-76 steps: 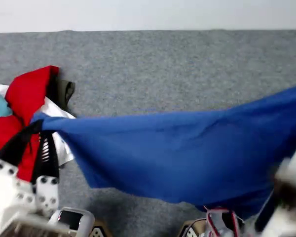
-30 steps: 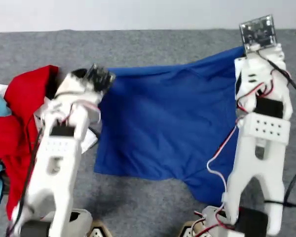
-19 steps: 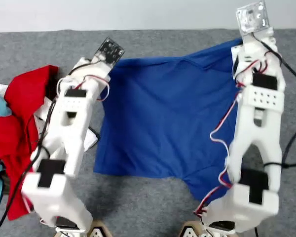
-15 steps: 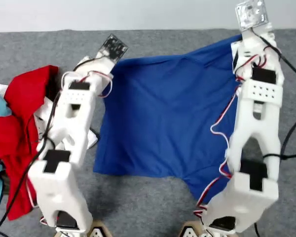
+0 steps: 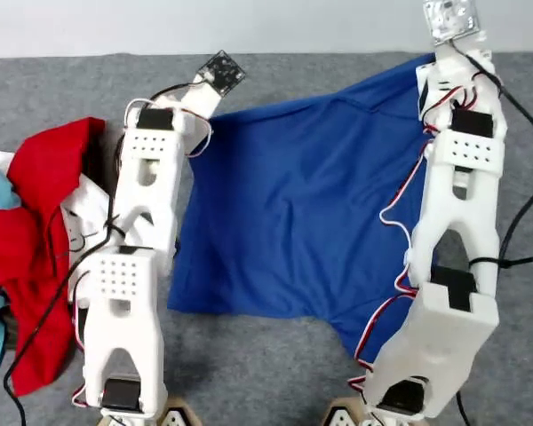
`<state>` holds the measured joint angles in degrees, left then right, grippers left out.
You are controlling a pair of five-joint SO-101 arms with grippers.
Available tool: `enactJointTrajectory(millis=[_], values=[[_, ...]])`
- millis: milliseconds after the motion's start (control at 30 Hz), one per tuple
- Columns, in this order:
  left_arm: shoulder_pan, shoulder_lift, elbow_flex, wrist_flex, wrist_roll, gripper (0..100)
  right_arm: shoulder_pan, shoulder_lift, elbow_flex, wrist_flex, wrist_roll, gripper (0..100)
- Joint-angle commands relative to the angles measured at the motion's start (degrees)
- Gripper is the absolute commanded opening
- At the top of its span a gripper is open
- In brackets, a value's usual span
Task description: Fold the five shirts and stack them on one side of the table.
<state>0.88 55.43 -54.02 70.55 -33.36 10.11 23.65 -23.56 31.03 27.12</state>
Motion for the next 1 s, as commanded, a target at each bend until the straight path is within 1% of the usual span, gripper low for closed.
enactJointTrajectory(millis=[0,167,200,267,367,467,533,767,967], values=[[0.62,4.04,-15.08,11.87,-3.08,0,1.71,-0.92,-3.78,3.74,-0.18,0.9],[1.49,8.7,-28.18,29.27,-8.62,0,1.45,-4.35,-3.78,14.64,-0.18,0.9],[1.67,8.97,-29.23,30.42,-9.05,0,1.36,-5.23,-3.78,17.01,-0.18,0.9],[1.05,8.26,-29.14,30.15,-9.49,0,1.27,-6.73,-3.78,21.76,-0.18,0.9],[0.7,6.59,-27.03,30.15,-9.58,0,1.36,-8.13,-3.78,28.44,0.0,0.9],[1.32,2.9,-20.62,30.24,-9.76,0,1.27,-9.19,-3.78,34.24,1.93,0.9],[2.11,-1.14,-13.85,30.24,-11.43,0,1.36,-10.33,-3.78,36.62,2.2,0.9],[6.95,-21.27,14.37,30.15,-15.65,0,1.45,-15.52,-3.78,45.58,2.81,0.9],[10.2,-36.4,33.19,30.15,-19.52,0,1.63,-20.26,-3.78,54.29,4.75,0.9]])
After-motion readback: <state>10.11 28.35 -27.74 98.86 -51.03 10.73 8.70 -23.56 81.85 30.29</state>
